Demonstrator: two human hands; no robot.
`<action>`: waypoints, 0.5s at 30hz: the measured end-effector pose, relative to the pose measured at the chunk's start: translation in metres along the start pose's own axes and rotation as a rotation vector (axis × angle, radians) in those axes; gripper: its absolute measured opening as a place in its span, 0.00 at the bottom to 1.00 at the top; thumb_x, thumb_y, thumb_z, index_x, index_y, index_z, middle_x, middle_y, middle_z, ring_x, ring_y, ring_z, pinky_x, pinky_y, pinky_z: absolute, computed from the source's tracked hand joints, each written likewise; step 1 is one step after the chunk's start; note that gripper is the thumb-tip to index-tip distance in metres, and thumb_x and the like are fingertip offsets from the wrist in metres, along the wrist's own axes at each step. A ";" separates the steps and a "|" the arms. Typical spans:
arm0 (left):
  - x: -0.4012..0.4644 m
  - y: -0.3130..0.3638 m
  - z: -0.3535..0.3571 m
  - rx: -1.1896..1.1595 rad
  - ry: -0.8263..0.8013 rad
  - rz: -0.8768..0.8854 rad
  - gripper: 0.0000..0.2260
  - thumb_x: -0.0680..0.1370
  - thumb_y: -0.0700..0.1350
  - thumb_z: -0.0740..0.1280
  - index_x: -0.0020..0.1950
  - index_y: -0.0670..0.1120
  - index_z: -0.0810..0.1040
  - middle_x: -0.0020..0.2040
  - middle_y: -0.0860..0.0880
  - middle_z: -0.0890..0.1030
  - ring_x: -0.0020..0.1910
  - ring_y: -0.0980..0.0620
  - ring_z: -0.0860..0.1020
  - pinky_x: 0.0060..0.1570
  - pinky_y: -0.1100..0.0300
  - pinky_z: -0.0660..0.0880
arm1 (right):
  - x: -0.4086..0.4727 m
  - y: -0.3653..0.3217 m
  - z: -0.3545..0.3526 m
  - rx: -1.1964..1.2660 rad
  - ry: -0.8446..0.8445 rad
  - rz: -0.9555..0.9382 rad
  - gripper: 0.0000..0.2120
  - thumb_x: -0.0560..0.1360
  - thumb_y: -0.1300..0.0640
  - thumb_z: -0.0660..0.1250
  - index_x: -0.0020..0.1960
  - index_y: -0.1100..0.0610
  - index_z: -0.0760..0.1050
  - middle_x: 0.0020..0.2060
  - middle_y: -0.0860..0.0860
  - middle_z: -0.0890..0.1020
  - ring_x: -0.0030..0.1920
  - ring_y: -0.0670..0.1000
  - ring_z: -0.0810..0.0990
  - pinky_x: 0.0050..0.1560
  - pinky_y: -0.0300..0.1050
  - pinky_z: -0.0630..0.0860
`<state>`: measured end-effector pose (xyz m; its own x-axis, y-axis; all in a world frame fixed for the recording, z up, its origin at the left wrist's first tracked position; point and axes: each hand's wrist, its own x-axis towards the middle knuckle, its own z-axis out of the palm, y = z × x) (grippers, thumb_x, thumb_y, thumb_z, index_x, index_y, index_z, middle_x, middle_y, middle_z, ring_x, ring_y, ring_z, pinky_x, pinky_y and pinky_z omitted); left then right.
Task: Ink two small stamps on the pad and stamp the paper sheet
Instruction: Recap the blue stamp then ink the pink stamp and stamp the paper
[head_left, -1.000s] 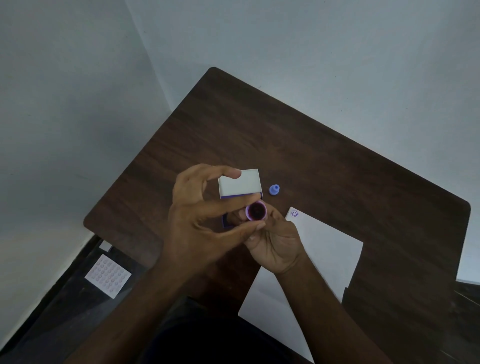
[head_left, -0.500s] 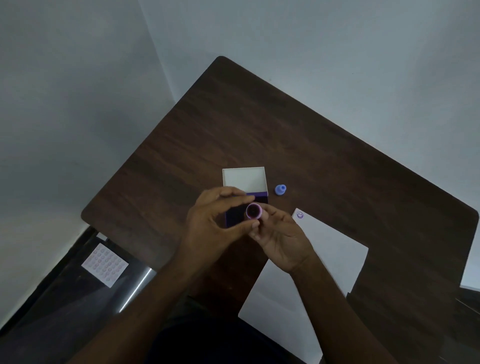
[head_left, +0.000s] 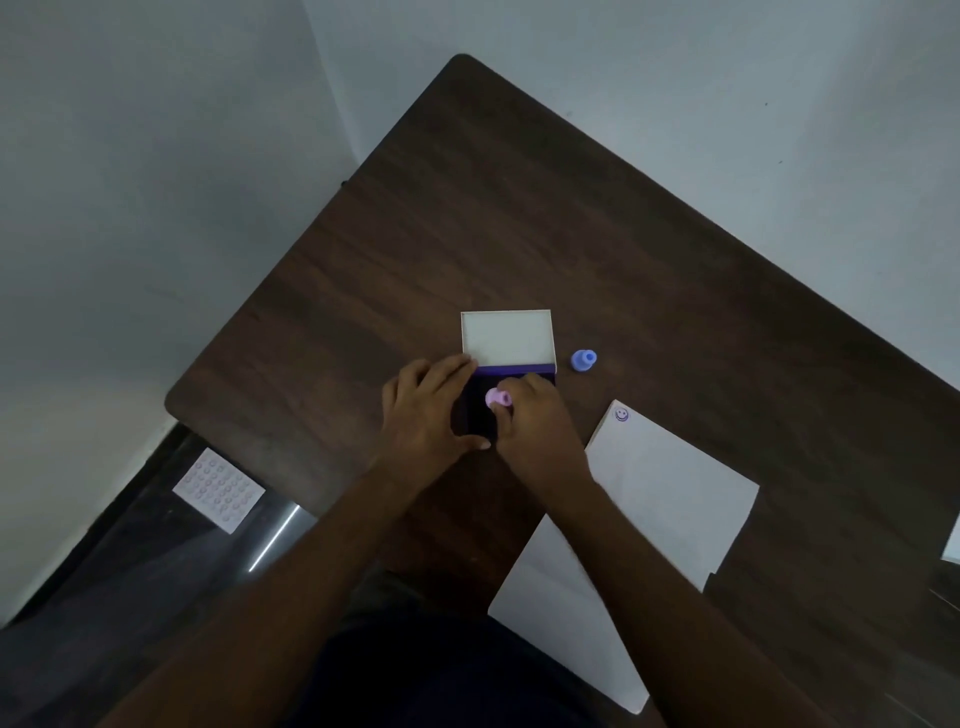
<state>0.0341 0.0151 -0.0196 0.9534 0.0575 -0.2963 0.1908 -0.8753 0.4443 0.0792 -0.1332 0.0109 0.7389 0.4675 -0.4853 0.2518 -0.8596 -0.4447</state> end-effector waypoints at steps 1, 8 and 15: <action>0.001 -0.001 0.001 0.005 0.001 0.002 0.42 0.65 0.64 0.73 0.74 0.53 0.62 0.74 0.52 0.65 0.70 0.47 0.63 0.67 0.49 0.61 | 0.003 0.001 0.002 -0.064 -0.012 -0.024 0.23 0.76 0.55 0.65 0.69 0.60 0.66 0.67 0.58 0.71 0.67 0.56 0.68 0.69 0.46 0.63; 0.003 -0.004 0.005 0.018 0.026 -0.001 0.41 0.64 0.61 0.75 0.73 0.55 0.64 0.73 0.54 0.66 0.68 0.46 0.65 0.64 0.48 0.66 | 0.022 -0.006 0.016 -0.154 -0.067 0.069 0.29 0.73 0.53 0.69 0.70 0.59 0.63 0.70 0.57 0.68 0.70 0.57 0.65 0.72 0.50 0.61; 0.006 -0.003 0.001 0.008 0.041 0.013 0.37 0.65 0.62 0.73 0.72 0.56 0.66 0.73 0.55 0.67 0.67 0.47 0.64 0.63 0.48 0.64 | 0.027 -0.019 0.007 -0.194 -0.097 0.081 0.23 0.76 0.56 0.65 0.68 0.61 0.65 0.67 0.59 0.70 0.68 0.58 0.67 0.70 0.52 0.63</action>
<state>0.0388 0.0178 -0.0239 0.9646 0.0654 -0.2554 0.1764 -0.8799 0.4411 0.0894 -0.1027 0.0010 0.7003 0.4051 -0.5878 0.3169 -0.9142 -0.2525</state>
